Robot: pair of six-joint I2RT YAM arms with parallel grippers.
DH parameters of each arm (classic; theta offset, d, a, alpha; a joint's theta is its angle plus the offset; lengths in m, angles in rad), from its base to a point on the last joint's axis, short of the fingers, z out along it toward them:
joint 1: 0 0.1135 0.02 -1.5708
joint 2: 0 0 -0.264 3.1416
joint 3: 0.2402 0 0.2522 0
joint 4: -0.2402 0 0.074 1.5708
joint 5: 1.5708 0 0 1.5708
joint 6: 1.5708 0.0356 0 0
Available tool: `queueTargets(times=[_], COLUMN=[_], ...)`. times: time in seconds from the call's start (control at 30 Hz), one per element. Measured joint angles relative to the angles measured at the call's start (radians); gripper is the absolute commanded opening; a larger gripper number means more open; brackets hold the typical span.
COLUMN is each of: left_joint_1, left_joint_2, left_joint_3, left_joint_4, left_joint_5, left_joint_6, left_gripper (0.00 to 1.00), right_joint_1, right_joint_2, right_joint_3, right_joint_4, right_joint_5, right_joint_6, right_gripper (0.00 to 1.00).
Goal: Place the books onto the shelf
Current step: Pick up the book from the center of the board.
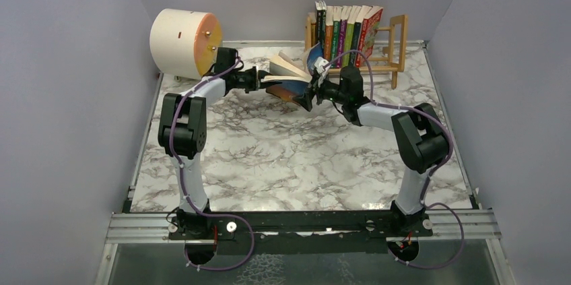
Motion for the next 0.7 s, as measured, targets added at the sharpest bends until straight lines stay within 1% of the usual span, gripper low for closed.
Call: queueTargets(times=[0.17, 0.43, 0.57, 0.7], left_joint_1=[-0.045, -0.058, -0.067, -0.080], left_joint_2=[0.000, 0.003, 0.002, -0.026], left_joint_3=[0.005, -0.007, -0.059, -0.142], left_joint_4=[0.017, 0.044, 0.106, 0.180], left_joint_5=[-0.011, -0.034, -0.021, -0.013], left_joint_6=[-0.002, -0.013, -0.038, -0.072], left_gripper=[0.00, 0.00, 0.00, 0.00], right_joint_1=[-0.006, -0.028, -0.028, -0.027], right_joint_2=[0.069, 0.111, 0.116, 0.116], right_joint_3=[0.026, 0.025, -0.010, -0.066], right_joint_4=[0.047, 0.153, 0.215, 0.304], right_joint_5=[-0.023, -0.055, -0.065, -0.092], right_joint_6=[-0.011, -0.017, -0.016, -0.006], right_gripper=[0.88, 0.88, 0.85, 0.82])
